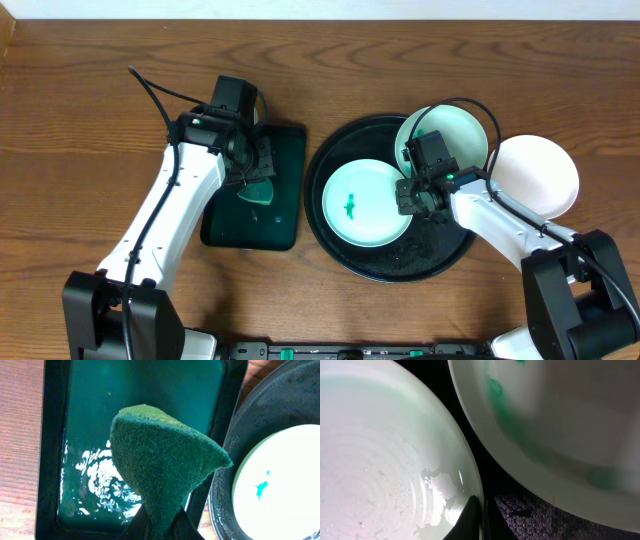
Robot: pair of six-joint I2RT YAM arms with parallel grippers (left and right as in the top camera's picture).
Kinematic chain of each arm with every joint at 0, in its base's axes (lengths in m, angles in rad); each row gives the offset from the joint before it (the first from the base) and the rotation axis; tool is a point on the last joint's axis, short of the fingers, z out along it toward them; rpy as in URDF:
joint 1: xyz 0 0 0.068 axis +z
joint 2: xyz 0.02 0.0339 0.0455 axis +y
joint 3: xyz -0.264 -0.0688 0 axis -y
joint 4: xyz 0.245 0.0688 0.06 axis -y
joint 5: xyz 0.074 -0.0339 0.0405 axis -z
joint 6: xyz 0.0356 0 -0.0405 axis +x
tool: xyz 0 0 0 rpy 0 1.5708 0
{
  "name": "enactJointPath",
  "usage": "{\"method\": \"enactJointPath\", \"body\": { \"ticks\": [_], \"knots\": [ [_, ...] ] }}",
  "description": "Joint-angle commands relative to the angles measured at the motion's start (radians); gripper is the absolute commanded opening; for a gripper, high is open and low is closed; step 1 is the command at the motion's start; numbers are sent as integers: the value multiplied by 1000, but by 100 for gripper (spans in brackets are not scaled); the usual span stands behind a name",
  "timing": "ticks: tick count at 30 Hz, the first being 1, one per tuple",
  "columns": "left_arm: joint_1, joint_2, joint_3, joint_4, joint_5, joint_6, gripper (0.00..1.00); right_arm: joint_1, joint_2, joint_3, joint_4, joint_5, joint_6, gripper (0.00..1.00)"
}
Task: Clean dirty plates on tray and stack at the side
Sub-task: 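Carry the sponge with the left gripper over to the lower mint plate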
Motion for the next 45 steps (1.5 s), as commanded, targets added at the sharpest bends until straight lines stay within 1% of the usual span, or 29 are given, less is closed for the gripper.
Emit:
{"method": "enactJointPath", "body": {
  "ticks": [1, 16, 30, 37, 41, 45],
  "knots": [
    [0, 2, -11, 1, -8, -2, 7, 5, 8, -4, -6, -11, -11, 1],
    [0, 8, -16, 2, -8, -1, 7, 5, 8, -4, -6, -11, -11, 1],
    [0, 110, -17, 5, -8, -1, 7, 5, 8, -4, -6, -11, -11, 1],
    [0, 120, -17, 43, -9, 3, 7, 5, 8, -4, -6, -11, -12, 1],
    [1, 119, -11, 69, -57, 7, 7, 5, 8, -4, -6, -11, -12, 1],
    [1, 118, 26, 41, -95, 11, 7, 5, 8, -4, -6, -11, -11, 1]
  ]
}}
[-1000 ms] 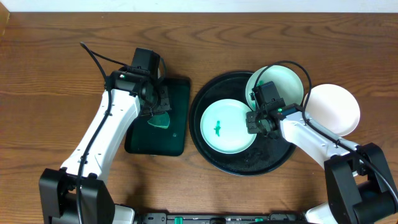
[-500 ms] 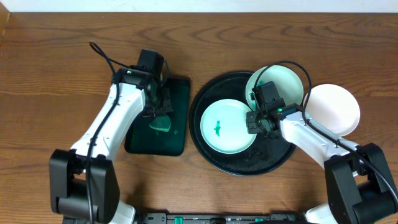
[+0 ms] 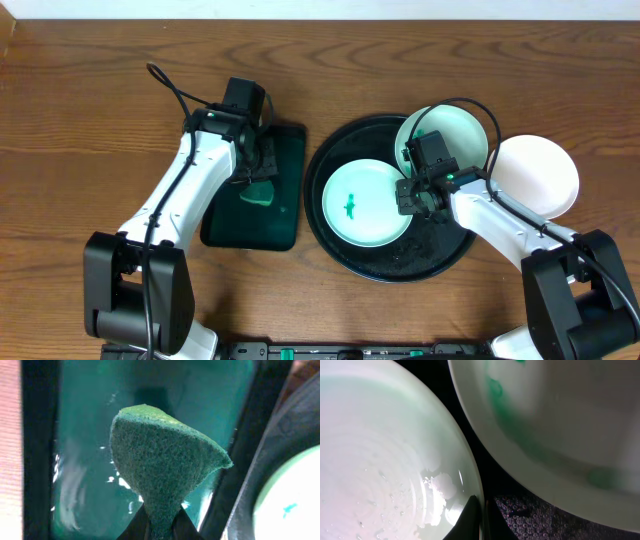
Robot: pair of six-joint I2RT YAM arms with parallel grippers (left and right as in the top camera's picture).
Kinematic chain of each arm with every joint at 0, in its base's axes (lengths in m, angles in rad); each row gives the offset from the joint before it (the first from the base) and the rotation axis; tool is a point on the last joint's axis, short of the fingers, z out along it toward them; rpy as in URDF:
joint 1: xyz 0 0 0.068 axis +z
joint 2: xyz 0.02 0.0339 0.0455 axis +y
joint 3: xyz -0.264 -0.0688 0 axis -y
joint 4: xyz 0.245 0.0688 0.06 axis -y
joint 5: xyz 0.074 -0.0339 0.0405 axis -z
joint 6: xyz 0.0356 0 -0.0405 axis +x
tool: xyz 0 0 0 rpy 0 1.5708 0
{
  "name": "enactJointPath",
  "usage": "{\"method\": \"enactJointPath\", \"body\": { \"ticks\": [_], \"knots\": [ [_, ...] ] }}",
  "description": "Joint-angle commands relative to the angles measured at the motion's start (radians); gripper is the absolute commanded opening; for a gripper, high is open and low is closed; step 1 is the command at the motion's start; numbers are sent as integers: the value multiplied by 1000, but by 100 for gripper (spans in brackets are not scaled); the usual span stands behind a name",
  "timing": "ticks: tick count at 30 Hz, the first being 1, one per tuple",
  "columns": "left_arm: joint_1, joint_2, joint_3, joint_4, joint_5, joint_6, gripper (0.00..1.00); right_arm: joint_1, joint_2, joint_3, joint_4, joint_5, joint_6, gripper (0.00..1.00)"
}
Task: Clean dirty plates on tray and stack at the side
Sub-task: 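Carry the sponge with the left gripper over to the lower mint plate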
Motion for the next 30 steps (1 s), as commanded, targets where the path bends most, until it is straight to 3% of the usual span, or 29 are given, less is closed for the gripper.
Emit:
{"method": "enactJointPath", "body": {
  "ticks": [1, 17, 25, 30],
  "knots": [
    [1, -2, 45, -24, -55, 11, 7, 5, 8, -4, -5, -11, -11, 1],
    [-114, -35, 75, 2, -50, 5, 7, 5, 8, -4, -6, -33, -8, 1],
    [-219, -35, 75, 57, -45, -102, 7, 4, 8, -2, -40, -138, 14, 1],
    [-283, -35, 75, 81, -33, -142, 7, -7, 8, -2, -56, -143, 111, 1]
  ]
}}
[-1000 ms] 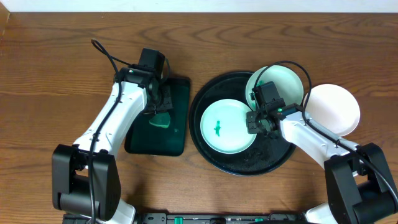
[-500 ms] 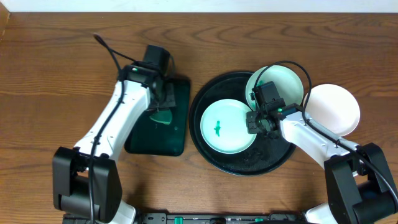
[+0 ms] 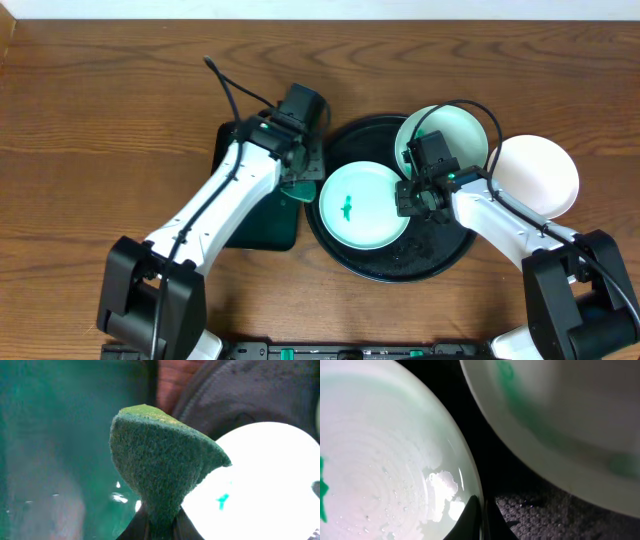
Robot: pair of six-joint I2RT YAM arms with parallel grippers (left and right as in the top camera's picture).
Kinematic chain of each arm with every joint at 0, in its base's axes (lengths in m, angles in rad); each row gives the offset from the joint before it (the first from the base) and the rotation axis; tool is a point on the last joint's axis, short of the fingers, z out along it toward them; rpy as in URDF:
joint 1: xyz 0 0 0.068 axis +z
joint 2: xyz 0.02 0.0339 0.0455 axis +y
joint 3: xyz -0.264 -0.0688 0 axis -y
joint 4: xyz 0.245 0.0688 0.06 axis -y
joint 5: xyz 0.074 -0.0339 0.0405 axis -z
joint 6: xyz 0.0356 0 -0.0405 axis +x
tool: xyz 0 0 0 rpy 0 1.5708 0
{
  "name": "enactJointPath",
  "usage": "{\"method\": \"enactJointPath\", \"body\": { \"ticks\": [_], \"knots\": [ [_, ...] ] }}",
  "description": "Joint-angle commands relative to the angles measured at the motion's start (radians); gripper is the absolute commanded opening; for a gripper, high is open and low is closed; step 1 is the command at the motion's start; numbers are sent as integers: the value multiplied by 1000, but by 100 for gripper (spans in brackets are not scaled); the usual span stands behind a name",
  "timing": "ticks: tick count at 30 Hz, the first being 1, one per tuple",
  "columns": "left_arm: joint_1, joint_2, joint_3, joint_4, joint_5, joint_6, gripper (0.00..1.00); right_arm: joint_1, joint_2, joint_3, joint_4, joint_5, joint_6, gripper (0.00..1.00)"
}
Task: Clean dirty plates on tray and stack at the side
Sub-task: 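Carry the sponge with the left gripper over to the lower mint plate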
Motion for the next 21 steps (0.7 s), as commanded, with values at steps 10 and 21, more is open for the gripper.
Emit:
{"method": "enactJointPath", "body": {
  "ticks": [10, 21],
  "knots": [
    [-121, -26, 27, 48, 8, -71, 7, -31, -13, 11, -41, -99, 44, 32],
    [-165, 42, 27, 88, 9, -132, 7, -32, -11, 10, -23, -79, 9, 7]
  ]
}}
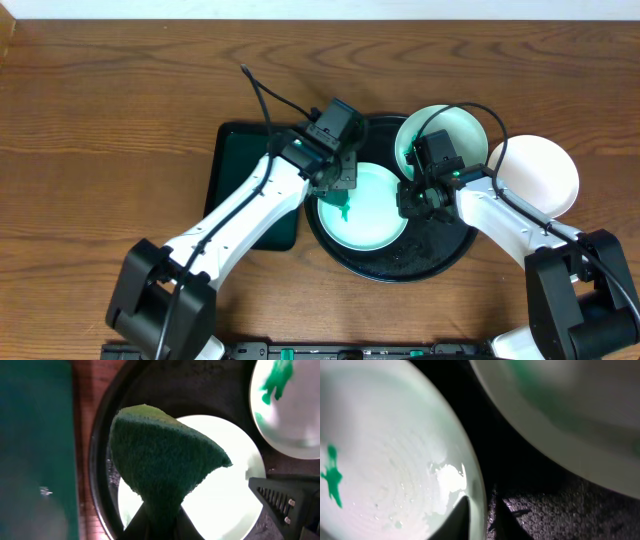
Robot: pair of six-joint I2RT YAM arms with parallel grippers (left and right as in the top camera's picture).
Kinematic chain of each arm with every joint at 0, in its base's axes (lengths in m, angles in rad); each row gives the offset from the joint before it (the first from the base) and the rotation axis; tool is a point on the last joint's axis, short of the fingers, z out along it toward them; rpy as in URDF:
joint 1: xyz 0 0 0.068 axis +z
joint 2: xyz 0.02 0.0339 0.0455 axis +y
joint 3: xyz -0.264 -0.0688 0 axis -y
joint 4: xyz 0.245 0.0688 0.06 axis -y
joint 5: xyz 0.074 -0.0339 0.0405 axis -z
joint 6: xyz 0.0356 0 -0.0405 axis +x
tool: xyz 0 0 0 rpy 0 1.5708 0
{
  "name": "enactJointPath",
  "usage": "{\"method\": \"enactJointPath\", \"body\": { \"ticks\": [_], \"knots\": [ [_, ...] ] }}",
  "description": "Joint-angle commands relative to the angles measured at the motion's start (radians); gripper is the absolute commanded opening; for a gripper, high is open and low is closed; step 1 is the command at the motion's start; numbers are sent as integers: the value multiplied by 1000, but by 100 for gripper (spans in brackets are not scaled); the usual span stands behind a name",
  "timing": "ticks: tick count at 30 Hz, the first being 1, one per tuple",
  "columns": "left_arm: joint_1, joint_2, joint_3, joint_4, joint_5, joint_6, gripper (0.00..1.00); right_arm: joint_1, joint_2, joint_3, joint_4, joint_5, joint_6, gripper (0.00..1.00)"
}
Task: Clean dirty plates on tray and stack at the side
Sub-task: 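Carry the sponge with the left gripper over to the lower mint plate, then scrub the lower mint plate surface with the sponge in the left gripper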
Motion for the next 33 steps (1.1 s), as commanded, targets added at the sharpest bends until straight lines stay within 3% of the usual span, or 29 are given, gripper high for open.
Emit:
{"method": "enactJointPath", "body": {
  "ticks": [1, 33],
  "knots": [
    [-16, 40, 27, 4, 2, -34, 7, -3, -11, 6, 5, 8, -5, 4],
    [-48, 266, 16, 40, -42, -114, 7, -3, -11, 6, -3, 7, -1, 1]
  ]
}}
